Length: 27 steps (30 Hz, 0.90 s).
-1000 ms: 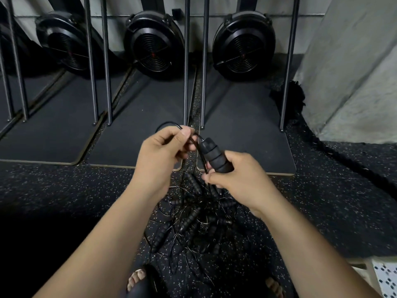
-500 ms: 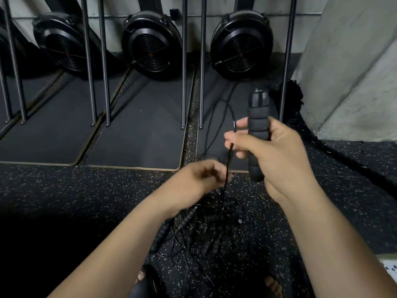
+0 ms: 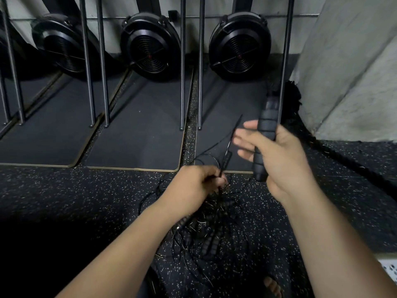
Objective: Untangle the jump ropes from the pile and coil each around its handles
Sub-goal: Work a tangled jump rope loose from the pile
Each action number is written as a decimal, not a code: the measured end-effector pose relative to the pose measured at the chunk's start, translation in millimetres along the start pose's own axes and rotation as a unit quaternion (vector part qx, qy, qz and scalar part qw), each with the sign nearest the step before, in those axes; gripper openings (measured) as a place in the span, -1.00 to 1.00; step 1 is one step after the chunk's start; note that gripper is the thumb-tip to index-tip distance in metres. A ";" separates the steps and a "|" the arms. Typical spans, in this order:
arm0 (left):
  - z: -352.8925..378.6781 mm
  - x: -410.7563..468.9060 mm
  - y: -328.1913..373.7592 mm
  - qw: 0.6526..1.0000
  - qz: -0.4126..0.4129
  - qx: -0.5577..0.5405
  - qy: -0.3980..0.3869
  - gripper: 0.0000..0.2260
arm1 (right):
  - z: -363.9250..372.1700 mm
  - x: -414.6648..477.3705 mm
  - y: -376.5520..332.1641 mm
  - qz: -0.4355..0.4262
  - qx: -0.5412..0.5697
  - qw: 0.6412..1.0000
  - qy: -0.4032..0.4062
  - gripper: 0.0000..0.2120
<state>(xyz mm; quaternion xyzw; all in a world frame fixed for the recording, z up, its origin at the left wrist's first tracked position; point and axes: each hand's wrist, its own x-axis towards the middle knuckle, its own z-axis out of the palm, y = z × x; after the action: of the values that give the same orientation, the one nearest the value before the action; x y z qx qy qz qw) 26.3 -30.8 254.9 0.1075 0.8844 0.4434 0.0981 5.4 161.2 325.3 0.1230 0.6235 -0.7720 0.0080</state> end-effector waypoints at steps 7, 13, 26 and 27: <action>-28.0 2.7 2.5 0.994 0.011 -0.095 0.062 -0.91 | -0.6 1.2 38.4 0.080 -0.211 0.967 -0.116 -0.80; -43.3 1.1 12.2 0.950 0.018 -0.282 0.132 -0.86 | 12.2 -6.1 48.1 0.069 -0.272 0.942 -0.183 -0.81; -43.0 2.5 5.6 0.945 -0.105 -0.292 0.108 -0.78 | 24.7 -18.2 8.7 -0.048 -0.147 0.982 -0.107 -0.79; -38.3 1.4 7.2 0.952 -0.107 -0.279 0.070 -0.74 | 23.5 -17.6 6.3 -0.051 -0.127 0.986 -0.097 -0.78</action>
<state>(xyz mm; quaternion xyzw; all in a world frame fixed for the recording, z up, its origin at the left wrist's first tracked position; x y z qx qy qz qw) 15.4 -55.4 283.1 -0.0510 0.7366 0.6656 0.1086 19.3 134.6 327.3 0.0131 0.7181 -0.6944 0.0446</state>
